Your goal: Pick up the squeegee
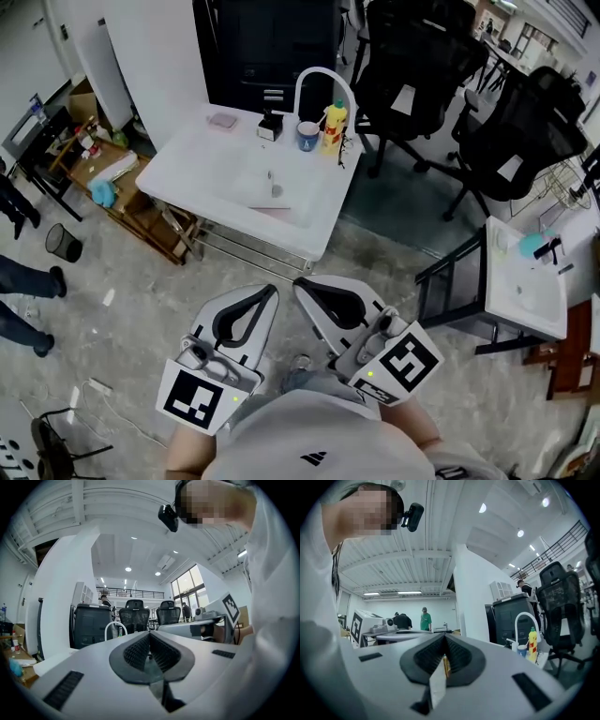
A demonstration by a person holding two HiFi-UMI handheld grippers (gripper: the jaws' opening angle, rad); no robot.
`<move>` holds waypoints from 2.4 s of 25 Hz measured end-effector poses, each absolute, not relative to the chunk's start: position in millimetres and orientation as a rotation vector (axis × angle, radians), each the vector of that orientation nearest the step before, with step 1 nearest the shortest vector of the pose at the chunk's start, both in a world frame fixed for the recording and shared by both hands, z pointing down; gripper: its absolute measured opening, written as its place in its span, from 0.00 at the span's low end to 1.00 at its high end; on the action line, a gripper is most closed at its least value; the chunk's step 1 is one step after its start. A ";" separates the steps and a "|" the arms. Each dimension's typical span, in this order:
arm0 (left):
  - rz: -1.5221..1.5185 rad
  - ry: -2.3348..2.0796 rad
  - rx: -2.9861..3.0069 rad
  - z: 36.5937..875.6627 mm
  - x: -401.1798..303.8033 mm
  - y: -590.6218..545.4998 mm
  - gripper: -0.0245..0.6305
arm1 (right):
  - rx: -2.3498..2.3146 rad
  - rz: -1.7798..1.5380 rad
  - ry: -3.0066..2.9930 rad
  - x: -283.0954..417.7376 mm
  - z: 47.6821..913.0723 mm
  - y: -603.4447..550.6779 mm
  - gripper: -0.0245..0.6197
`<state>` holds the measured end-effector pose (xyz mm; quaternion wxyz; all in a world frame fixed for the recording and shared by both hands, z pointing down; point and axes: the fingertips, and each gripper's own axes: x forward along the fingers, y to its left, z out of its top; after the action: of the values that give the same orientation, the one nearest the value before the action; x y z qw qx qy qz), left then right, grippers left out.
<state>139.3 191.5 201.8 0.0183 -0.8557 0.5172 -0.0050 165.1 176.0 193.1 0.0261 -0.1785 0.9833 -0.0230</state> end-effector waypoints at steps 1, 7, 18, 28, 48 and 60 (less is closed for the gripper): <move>-0.010 1.609 -2.648 200.4 142.3 186.8 0.06 | -0.540 -0.069 3.040 167.8 193.6 172.0 0.05; -0.069 1.620 -2.618 202.4 157.6 170.1 0.05 | -0.493 -0.096 3.023 179.7 195.5 151.9 0.05; -0.114 1.616 -2.623 209.4 135.4 134.5 0.06 | -0.535 -0.142 3.007 162.1 203.6 115.3 0.05; -0.133 1.519 -2.693 211.1 69.3 87.4 0.05 | -0.678 -0.164 2.997 96.9 208.5 70.6 0.05; -0.089 1.250 -2.854 218.9 -43.3 15.6 0.06 | -1.072 -0.171 2.925 2.5 219.1 -1.6 0.05; -0.076 1.232 -2.910 236.0 -65.6 -23.5 0.06 | -1.211 -0.300 2.940 -5.5 252.4 -55.4 0.05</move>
<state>-65.6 -23.5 236.0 -0.0097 -0.9205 0.3899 -0.0240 -5.5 -55.4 252.4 -0.0259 -0.3791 0.9202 -0.0940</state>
